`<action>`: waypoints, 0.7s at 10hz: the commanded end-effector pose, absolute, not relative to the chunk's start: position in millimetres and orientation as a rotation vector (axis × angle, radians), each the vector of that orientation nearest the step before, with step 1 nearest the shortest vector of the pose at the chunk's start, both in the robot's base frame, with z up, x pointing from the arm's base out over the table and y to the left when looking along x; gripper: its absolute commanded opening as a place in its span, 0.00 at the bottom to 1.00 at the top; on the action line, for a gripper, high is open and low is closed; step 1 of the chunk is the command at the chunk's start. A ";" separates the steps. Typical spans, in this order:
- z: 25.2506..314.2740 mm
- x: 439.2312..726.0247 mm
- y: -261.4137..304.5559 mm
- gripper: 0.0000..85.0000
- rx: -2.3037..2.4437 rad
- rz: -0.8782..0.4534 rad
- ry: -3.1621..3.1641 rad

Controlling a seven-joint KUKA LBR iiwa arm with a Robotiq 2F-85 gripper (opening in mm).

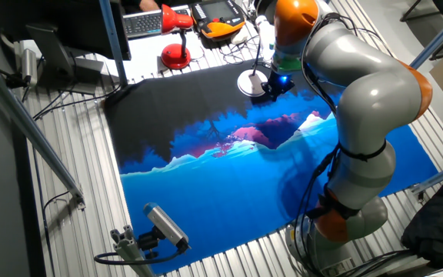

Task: Turn off the desk lamp by pressing the button

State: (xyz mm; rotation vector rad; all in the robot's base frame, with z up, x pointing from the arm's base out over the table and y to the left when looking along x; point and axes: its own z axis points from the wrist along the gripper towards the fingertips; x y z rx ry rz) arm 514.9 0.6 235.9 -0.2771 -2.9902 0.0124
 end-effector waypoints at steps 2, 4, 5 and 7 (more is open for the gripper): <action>235.9 514.9 0.6 0.00 -0.277 0.012 -2.990; 235.9 514.8 0.5 0.00 -0.278 0.010 -2.991; 235.9 514.8 0.5 0.00 -0.278 0.010 -2.991; 235.9 514.8 0.6 0.00 -0.292 0.009 -2.992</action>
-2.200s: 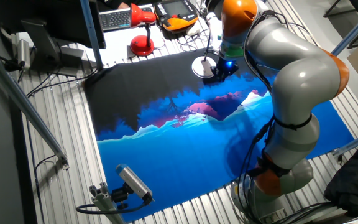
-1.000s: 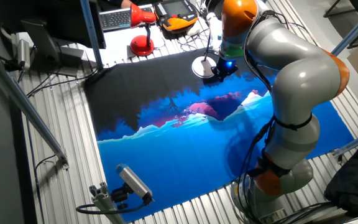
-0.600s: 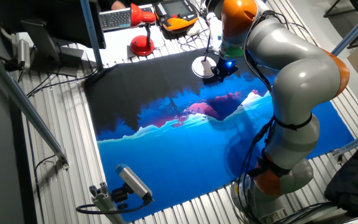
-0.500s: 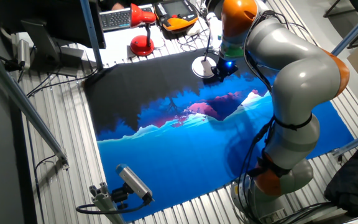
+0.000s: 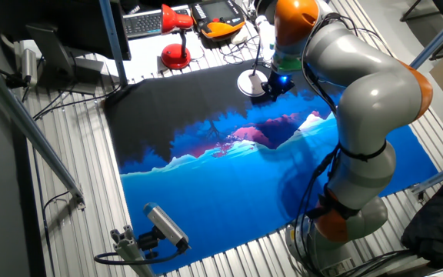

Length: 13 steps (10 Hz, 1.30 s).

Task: Turn off the desk lamp by pressing the button

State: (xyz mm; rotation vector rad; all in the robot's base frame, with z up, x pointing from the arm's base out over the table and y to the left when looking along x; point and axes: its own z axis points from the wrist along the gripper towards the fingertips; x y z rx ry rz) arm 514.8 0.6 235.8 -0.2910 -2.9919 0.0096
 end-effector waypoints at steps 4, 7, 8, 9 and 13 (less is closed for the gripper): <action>235.9 514.8 0.6 0.00 -0.380 -0.018 -3.090; 235.9 514.8 0.6 0.00 -0.372 -0.058 -3.122; 235.9 514.8 0.6 0.00 -0.394 -0.047 -3.144; 235.9 514.8 0.6 0.00 -0.409 -0.015 -3.168; 235.9 514.8 0.6 0.00 -0.459 0.105 -3.270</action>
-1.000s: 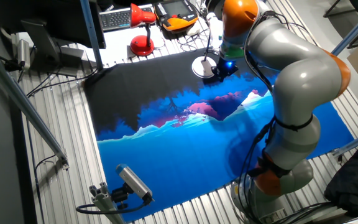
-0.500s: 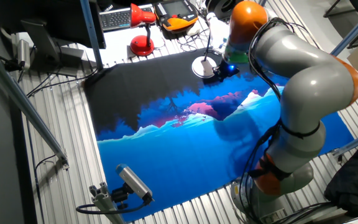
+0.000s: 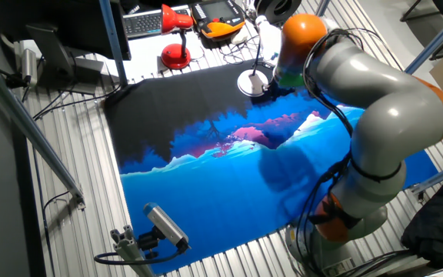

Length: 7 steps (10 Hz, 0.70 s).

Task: Turn off the desk lamp by pressing the button

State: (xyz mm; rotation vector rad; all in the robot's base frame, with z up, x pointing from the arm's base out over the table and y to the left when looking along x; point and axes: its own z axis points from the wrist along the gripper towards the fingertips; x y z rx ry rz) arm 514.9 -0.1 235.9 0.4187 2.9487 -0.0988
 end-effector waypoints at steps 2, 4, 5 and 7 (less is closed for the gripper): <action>235.9 514.8 0.6 0.00 0.412 -0.157 2.917; 235.9 514.8 0.6 0.00 0.422 -0.154 2.886; 235.9 514.8 0.6 0.00 0.432 -0.190 2.871; 235.9 514.8 0.6 0.00 0.429 -0.204 2.848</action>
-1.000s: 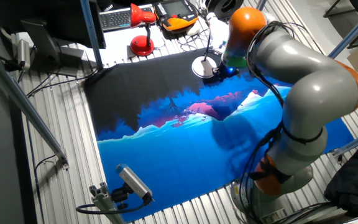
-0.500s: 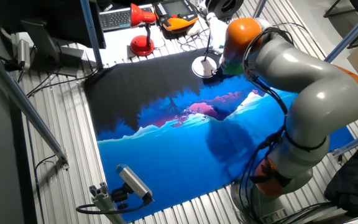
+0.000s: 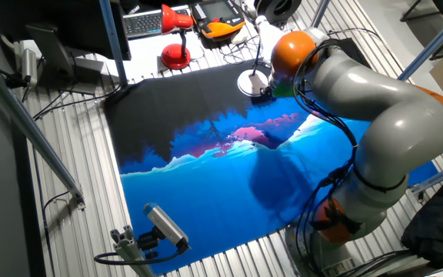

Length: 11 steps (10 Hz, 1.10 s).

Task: Turn off the desk lamp by pressing the button

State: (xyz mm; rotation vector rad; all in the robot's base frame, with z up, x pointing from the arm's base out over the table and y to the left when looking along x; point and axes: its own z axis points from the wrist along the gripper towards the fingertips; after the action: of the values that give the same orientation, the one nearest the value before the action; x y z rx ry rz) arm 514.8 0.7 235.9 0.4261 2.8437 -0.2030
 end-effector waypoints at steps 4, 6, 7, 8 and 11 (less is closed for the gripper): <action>233.6 517.8 0.8 0.00 0.454 -0.271 2.820; 223.5 531.6 0.1 0.00 0.471 -0.287 2.813; 216.8 538.3 -0.2 0.00 0.477 -0.289 2.809; 209.0 544.7 2.2 0.00 0.501 -0.308 2.798; 170.9 557.3 15.6 0.00 0.562 -0.403 2.733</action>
State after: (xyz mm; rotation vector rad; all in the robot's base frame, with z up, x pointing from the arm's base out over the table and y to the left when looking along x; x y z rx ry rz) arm 557.5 15.5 177.3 0.5611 2.7326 -0.3994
